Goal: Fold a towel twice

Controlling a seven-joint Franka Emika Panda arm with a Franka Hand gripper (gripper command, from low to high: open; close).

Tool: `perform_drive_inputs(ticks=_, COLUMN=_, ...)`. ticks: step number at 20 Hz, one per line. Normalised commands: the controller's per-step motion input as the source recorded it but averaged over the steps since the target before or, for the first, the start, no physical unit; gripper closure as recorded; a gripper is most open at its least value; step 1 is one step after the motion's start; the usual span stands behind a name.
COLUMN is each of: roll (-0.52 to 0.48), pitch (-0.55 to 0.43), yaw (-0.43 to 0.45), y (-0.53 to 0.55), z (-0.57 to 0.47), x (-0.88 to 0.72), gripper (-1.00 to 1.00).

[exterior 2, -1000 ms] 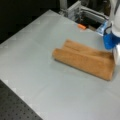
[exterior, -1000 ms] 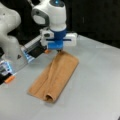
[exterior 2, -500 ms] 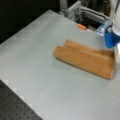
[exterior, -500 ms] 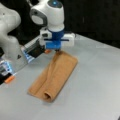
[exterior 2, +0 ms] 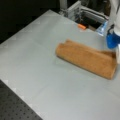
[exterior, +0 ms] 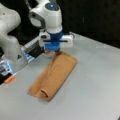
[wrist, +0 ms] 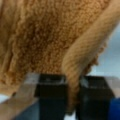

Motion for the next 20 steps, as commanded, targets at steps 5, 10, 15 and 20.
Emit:
perform_drive_inputs(ticks=5, roll=0.155, pitch=-0.21, yaw=-0.051, y=-0.04, z=-0.2, x=-0.26, gripper=-1.0)
perform_drive_inputs(ticks=10, roll=0.148, pitch=-0.187, yaw=-0.041, y=-0.03, z=-0.15, x=-0.24, gripper=-1.0)
perform_drive_inputs(ticks=15, roll=0.132, pitch=-0.061, yaw=-0.03, y=-0.03, z=0.09, x=-0.25, gripper=-1.0)
perform_drive_inputs(ticks=20, roll=0.013, pitch=0.111, yaw=-0.001, y=0.01, z=0.36, x=-0.15, gripper=-1.0)
